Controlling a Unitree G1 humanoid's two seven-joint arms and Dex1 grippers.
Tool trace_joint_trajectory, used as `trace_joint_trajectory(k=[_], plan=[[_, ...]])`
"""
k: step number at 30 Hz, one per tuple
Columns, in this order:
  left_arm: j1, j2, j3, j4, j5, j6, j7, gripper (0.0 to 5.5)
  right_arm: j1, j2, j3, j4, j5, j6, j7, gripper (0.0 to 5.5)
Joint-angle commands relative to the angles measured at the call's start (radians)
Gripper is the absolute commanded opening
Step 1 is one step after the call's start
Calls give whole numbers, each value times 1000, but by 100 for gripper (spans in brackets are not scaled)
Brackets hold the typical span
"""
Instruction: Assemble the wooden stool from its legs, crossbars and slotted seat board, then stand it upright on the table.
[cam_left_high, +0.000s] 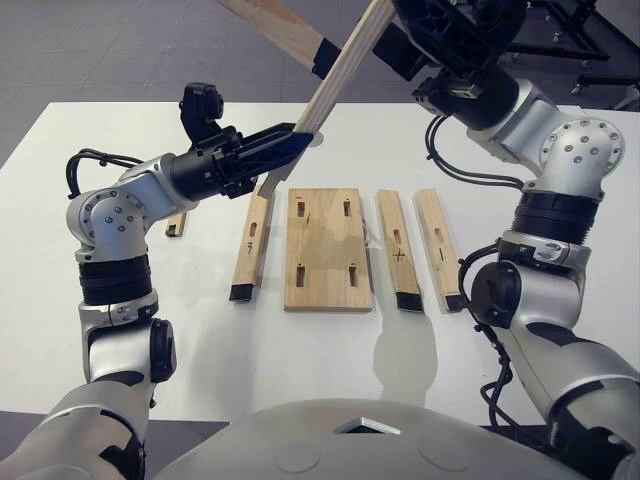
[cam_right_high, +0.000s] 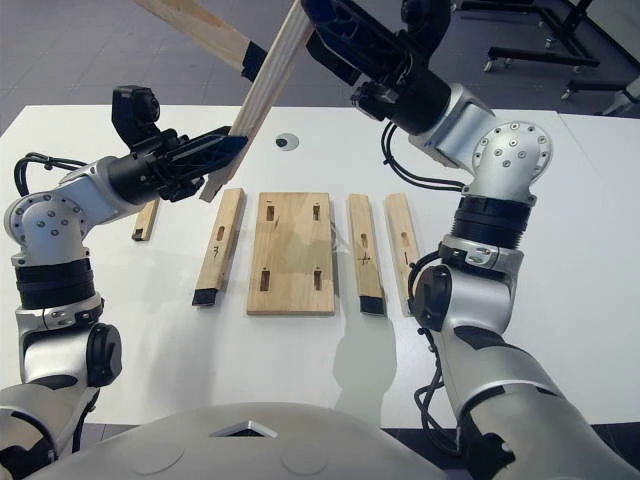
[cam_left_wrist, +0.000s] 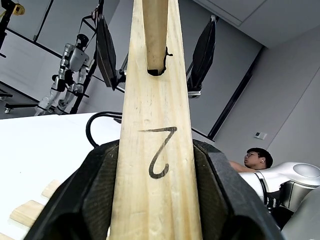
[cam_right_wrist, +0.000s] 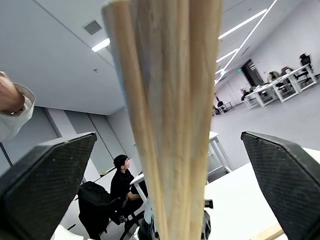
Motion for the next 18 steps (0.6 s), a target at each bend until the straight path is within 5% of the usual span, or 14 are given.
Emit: trace_joint_trajectory(k=[1, 14, 18], plan=[[22, 7, -22, -2, 16, -29, 7, 203, 1, 28, -19, -20, 31, -22, -81, 534], [22, 14, -45, 6, 23, -63, 2, 203, 18, 54, 20, -34, 49, -40, -143, 534], [25, 13, -49, 6, 25, -70, -1, 203, 19, 55, 30, -31, 48, -55, -151, 463]])
